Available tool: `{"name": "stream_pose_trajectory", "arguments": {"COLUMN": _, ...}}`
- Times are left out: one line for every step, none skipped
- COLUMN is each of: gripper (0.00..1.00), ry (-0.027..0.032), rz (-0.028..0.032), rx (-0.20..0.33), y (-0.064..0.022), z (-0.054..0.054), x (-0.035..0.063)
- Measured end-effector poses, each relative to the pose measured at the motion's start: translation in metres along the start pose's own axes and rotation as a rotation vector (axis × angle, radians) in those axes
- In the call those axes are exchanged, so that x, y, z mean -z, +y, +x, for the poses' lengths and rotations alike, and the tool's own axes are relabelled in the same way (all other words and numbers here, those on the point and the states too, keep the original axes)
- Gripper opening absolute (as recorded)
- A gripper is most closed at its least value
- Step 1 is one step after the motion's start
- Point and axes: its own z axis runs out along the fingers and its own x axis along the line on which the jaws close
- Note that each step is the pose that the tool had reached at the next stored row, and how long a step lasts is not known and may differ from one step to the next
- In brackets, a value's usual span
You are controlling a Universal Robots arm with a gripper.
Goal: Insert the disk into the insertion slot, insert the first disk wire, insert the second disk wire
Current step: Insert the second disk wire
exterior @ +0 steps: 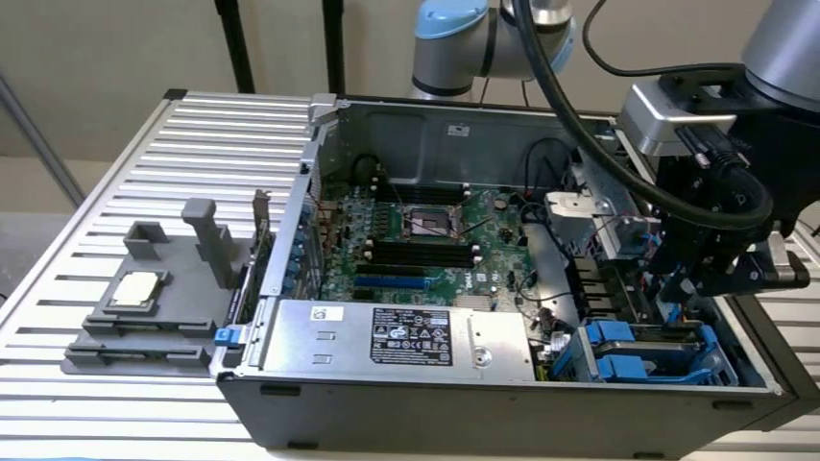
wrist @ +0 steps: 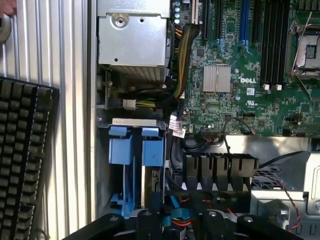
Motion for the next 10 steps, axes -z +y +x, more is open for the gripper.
{"name": "stream_pose_trajectory", "arguments": {"gripper": 0.37, "ry": 0.0033, "rz": 0.0000, "rx": 0.000, "y": -0.0001, "z": -0.0001, "x": -0.0005}}
{"name": "stream_pose_trajectory", "arguments": {"gripper": 0.30, "ry": 0.0059, "rz": 0.0000, "rx": 0.000, "y": -0.0001, "z": -0.0001, "x": -0.0010}}
{"name": "stream_pose_trajectory", "arguments": {"gripper": 0.30, "ry": 0.0079, "rz": -0.0001, "rx": 0.001, "y": -0.0001, "z": -0.0001, "x": -0.0014}}
{"name": "stream_pose_trajectory", "arguments": {"gripper": 0.28, "ry": 0.0090, "rz": -0.0001, "rx": 0.001, "y": -0.0001, "z": -0.0001, "x": -0.0019}}
{"name": "stream_pose_trajectory", "arguments": {"gripper": 0.28, "ry": 0.0094, "rz": 0.0000, "rx": 0.001, "y": -0.0001, "z": -0.0002, "x": -0.0021}}
{"name": "stream_pose_trajectory", "arguments": {"gripper": 0.21, "ry": 0.0094, "rz": -0.0001, "rx": 0.001, "y": 0.0001, "z": -0.0002, "x": -0.0022}}
{"name": "stream_pose_trajectory", "arguments": {"gripper": 0.17, "ry": 0.0094, "rz": 0.0000, "rx": 0.001, "y": 0.0007, "z": -0.0001, "x": -0.0023}}
{"name": "stream_pose_trajectory", "arguments": {"gripper": 0.17, "ry": 0.0095, "rz": 0.0000, "rx": 0.001, "y": 0.0017, "z": 0.0002, "x": -0.0022}}
{"name": "stream_pose_trajectory", "arguments": {"gripper": 0.17, "ry": 0.0094, "rz": -0.0001, "rx": 0.001, "y": 0.0028, "z": 0.0006, "x": -0.0023}}
{"name": "stream_pose_trajectory", "arguments": {"gripper": 0.17, "ry": 0.0093, "rz": 0.0000, "rx": 0.001, "y": 0.0042, "z": 0.0010, "x": -0.0024}}
